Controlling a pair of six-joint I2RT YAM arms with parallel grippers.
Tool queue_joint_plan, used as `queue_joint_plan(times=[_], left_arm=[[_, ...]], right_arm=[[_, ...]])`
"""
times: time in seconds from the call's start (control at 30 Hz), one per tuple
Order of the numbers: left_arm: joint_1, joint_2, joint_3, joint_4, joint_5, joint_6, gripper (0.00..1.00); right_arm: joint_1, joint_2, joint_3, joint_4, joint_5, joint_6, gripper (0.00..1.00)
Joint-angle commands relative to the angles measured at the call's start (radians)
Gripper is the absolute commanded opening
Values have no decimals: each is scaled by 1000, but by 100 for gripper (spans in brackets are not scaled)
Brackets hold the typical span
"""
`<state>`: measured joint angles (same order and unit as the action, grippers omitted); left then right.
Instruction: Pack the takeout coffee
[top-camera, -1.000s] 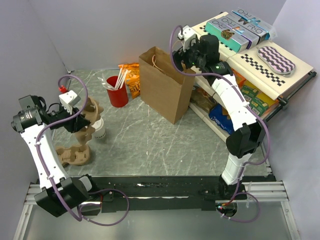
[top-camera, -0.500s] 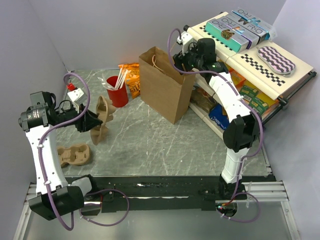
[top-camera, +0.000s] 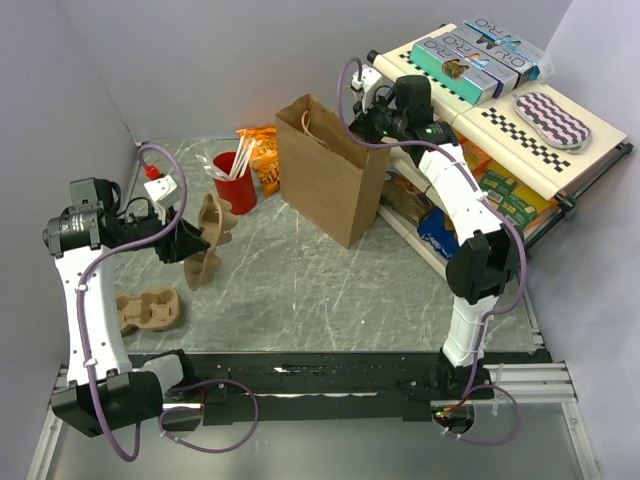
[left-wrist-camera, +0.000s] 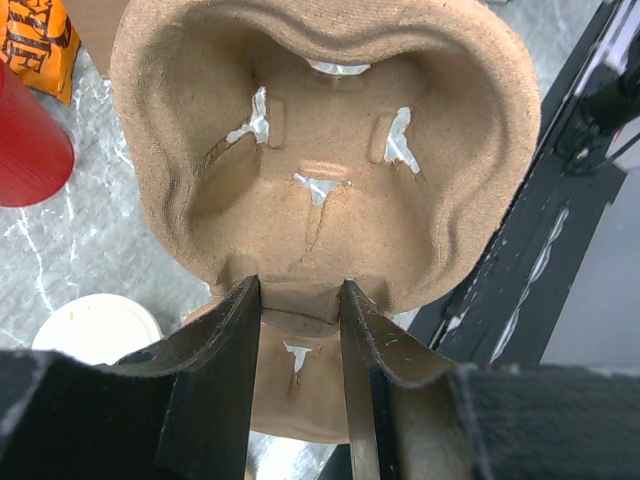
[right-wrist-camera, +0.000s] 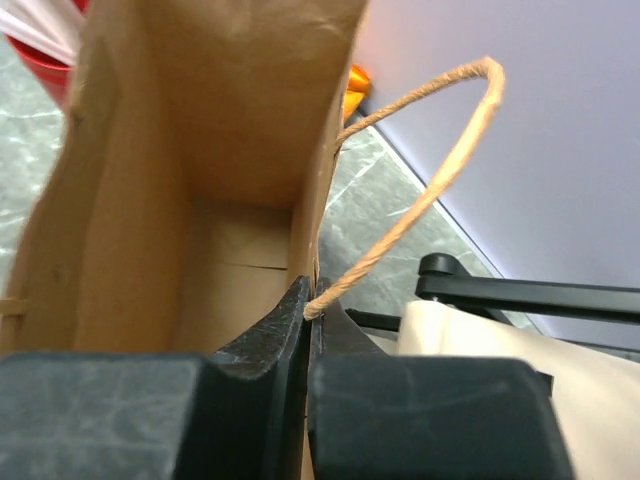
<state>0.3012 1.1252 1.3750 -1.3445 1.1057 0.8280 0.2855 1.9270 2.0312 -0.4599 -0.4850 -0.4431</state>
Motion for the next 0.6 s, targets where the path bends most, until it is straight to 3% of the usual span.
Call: queue_joint_plan(times=[0.0, 0.57], left_arm=[[-30, -28, 53, 31, -47, 49, 1], [-65, -27, 200, 146, -159, 141, 1]], right_arm=[[18, -22, 18, -20, -60, -40, 0], [147, -232, -152, -60, -95, -213, 0]])
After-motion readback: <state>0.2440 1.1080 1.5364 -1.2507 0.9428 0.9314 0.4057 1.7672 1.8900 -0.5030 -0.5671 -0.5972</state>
